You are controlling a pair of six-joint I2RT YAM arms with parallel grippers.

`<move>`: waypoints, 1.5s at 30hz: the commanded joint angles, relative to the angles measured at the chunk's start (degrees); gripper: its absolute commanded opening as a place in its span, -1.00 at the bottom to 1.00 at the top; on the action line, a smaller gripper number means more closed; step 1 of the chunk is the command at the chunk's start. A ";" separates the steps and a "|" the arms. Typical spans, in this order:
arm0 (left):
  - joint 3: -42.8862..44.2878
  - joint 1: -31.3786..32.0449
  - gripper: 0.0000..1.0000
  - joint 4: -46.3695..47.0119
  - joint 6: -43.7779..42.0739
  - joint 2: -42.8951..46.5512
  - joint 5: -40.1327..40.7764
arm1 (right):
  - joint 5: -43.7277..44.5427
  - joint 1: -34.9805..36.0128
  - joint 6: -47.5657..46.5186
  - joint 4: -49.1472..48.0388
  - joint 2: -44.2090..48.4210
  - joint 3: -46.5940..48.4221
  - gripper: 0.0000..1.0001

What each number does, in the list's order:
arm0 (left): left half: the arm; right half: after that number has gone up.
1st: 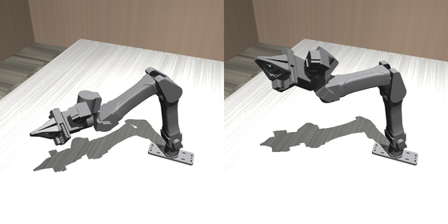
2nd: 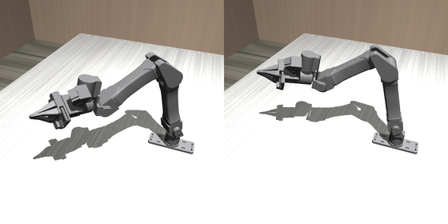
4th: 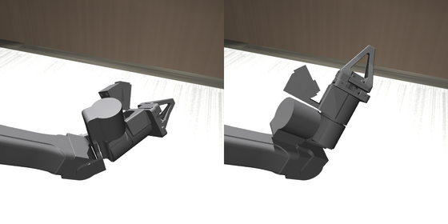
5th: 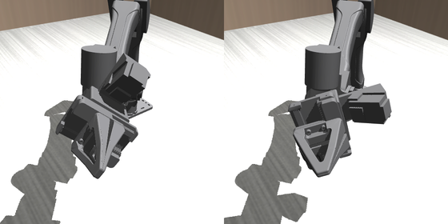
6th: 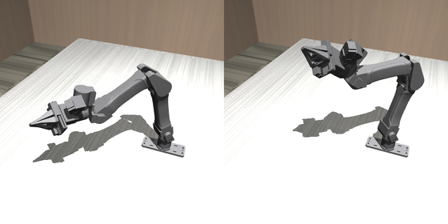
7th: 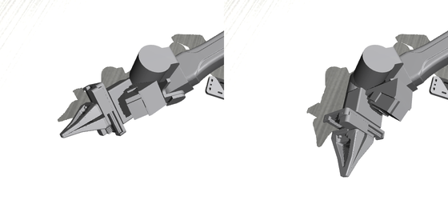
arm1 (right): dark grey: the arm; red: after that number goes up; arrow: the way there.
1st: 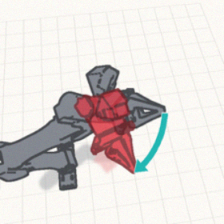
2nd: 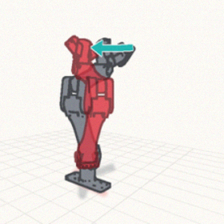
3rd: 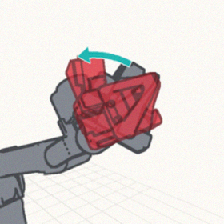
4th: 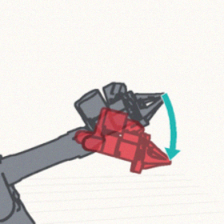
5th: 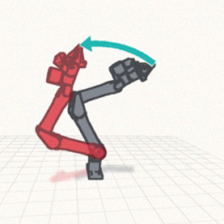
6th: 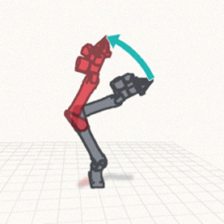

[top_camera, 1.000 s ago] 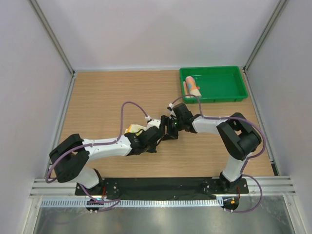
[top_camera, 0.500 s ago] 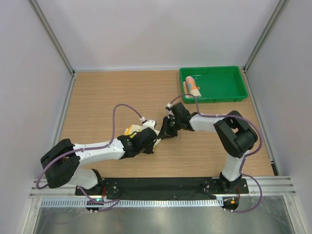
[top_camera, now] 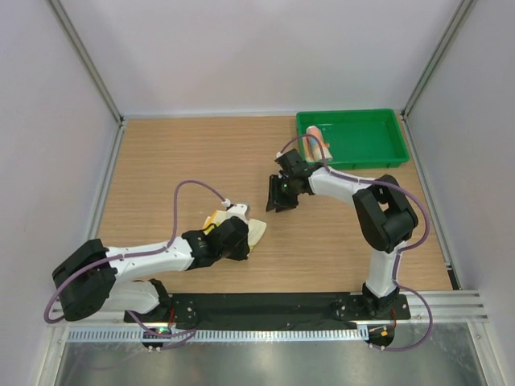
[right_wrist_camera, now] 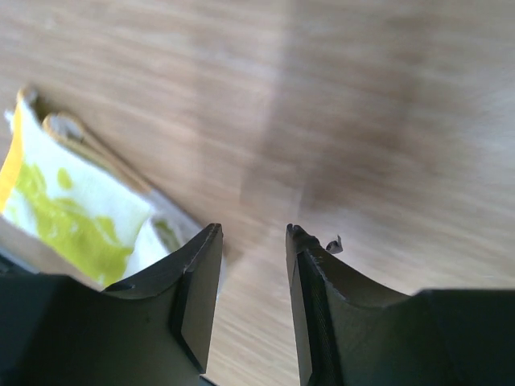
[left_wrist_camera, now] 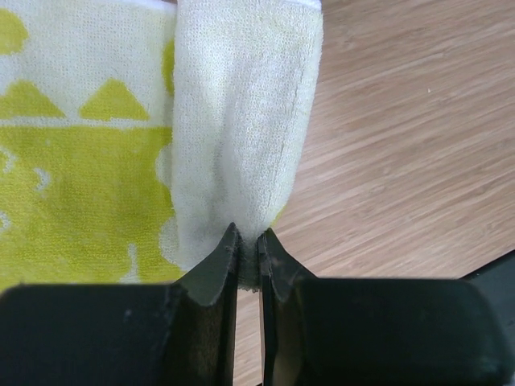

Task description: Roll the towels

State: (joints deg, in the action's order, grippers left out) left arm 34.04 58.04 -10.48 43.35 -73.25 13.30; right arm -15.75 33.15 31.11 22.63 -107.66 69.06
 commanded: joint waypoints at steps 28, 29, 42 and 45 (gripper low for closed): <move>-18.74 -8.19 -0.99 10.13 31.60 20.78 -5.03 | -9.38 1.13 1.14 -6.45 19.59 -12.09 -0.12; -19.62 -8.90 -0.99 9.95 32.49 21.13 -5.73 | -10.08 1.74 2.01 -9.68 19.68 -12.89 -0.17; -26.92 -14.44 -1.00 4.95 47.25 23.42 -10.75 | -14.48 12.47 5.71 -25.88 8.62 -11.58 -0.42; -28.24 -16.37 -1.00 4.59 48.49 24.91 -12.41 | -15.98 13.08 6.15 -28.33 5.62 -10.18 -0.45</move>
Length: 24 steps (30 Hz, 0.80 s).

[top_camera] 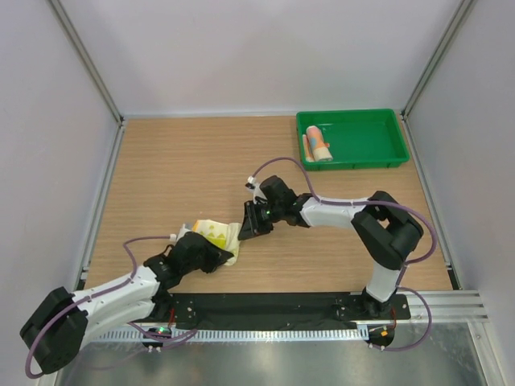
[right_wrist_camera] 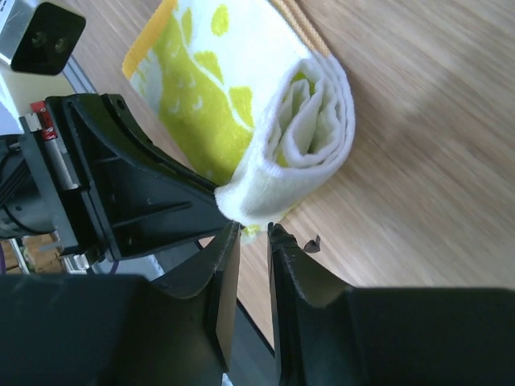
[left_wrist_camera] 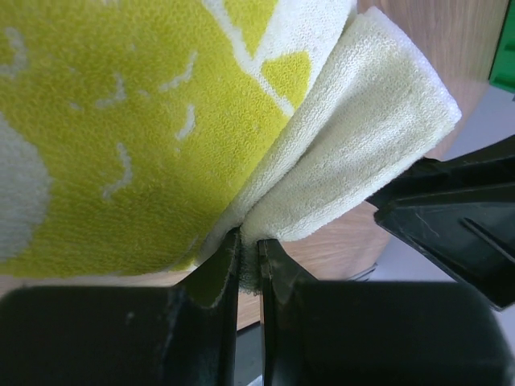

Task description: Roll the towels

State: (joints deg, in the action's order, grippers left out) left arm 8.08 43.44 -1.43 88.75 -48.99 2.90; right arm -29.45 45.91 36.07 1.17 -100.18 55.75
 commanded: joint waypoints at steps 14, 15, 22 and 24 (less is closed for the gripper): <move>-2.36 -5.65 -1.00 -5.95 -0.07 -1.89 -6.23 | -5.62 1.02 2.60 -13.49 -15.99 9.54 -0.47; -2.36 -5.73 -1.00 -5.95 -0.16 -2.07 -6.24 | -4.92 0.94 2.34 -12.43 -16.79 10.43 -0.48; -2.28 -6.26 -1.00 -6.83 -1.21 -2.16 -6.50 | -0.17 -1.78 1.81 -6.63 -22.69 17.02 -0.47; -2.28 -6.35 -0.99 -6.92 -1.56 -1.99 -6.59 | 2.02 -4.07 1.37 -3.73 -23.13 19.30 -0.46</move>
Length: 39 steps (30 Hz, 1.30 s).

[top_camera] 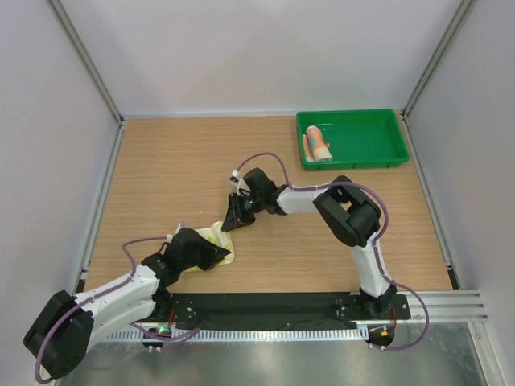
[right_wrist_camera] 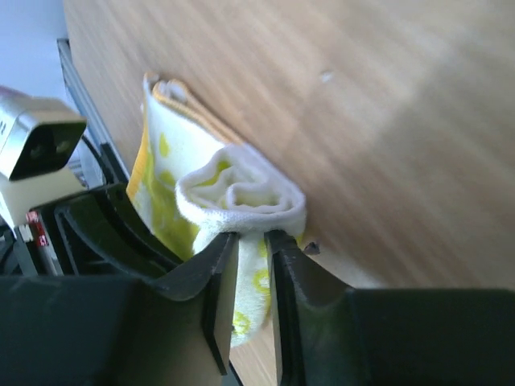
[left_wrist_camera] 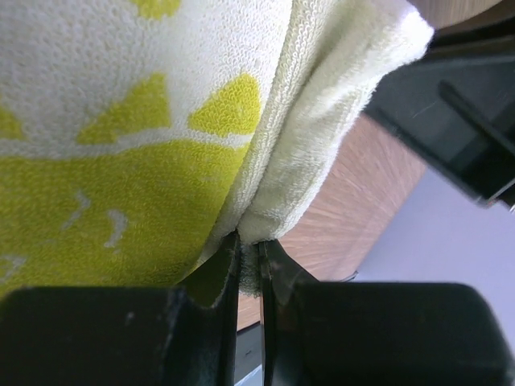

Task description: Roll the towels

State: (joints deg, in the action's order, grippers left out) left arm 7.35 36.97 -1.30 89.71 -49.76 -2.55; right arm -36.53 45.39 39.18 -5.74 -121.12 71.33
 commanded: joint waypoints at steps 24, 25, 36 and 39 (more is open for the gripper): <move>-8.40 -1.81 -0.99 8.52 0.99 3.95 -8.61 | 1.82 2.42 4.94 -16.58 3.00 -16.84 0.33; -8.50 -1.90 -0.99 7.81 1.17 5.01 -8.62 | 1.73 2.69 5.38 -16.93 1.78 -16.58 0.31; -9.82 -3.92 -1.00 1.48 0.99 13.37 -9.05 | -1.25 3.39 10.47 -29.14 1.85 -22.63 0.51; -9.82 -3.92 -0.99 -0.54 0.55 12.14 -9.23 | -2.40 2.87 13.11 -34.24 1.85 -25.44 0.70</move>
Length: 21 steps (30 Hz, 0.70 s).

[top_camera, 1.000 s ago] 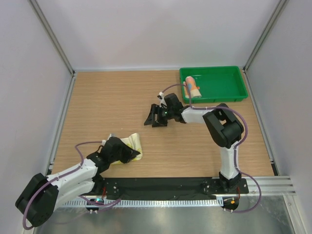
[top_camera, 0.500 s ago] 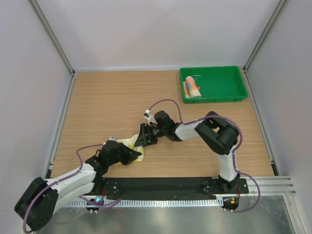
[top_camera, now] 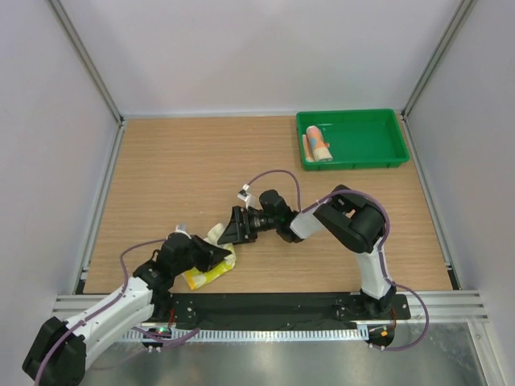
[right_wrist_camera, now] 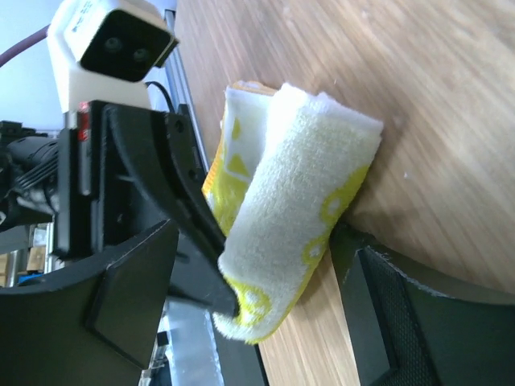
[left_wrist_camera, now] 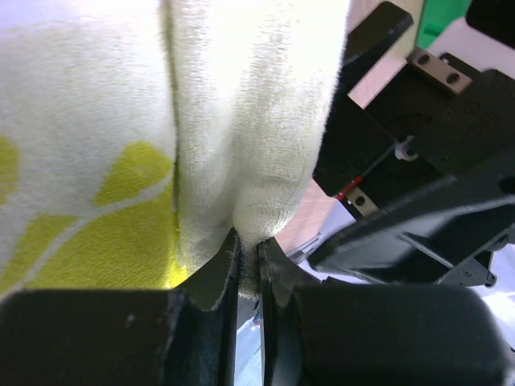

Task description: Roll the towels

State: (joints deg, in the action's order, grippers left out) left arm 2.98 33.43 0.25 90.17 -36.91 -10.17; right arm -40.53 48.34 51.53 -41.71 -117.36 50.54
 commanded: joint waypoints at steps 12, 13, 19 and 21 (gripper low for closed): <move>-5.62 -0.47 -0.99 -16.06 1.41 10.26 1.82 | 0.46 -1.40 5.51 -6.96 -4.10 -11.08 0.32; -5.97 -0.47 -1.00 -19.03 1.59 12.19 2.17 | 0.28 -1.40 6.30 -7.59 -4.36 -11.26 0.31; -6.06 -0.47 -0.99 -28.97 1.85 23.01 3.05 | 1.86 1.40 3.25 -1.63 -4.46 -7.93 0.25; -6.24 -0.47 -0.99 -30.39 1.59 25.20 3.23 | 3.78 3.07 1.57 3.19 -4.45 -6.34 0.19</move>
State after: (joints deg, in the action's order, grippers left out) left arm 3.44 33.23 -11.73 91.11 -15.07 -7.03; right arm -40.73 47.66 59.20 -52.23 -118.50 43.64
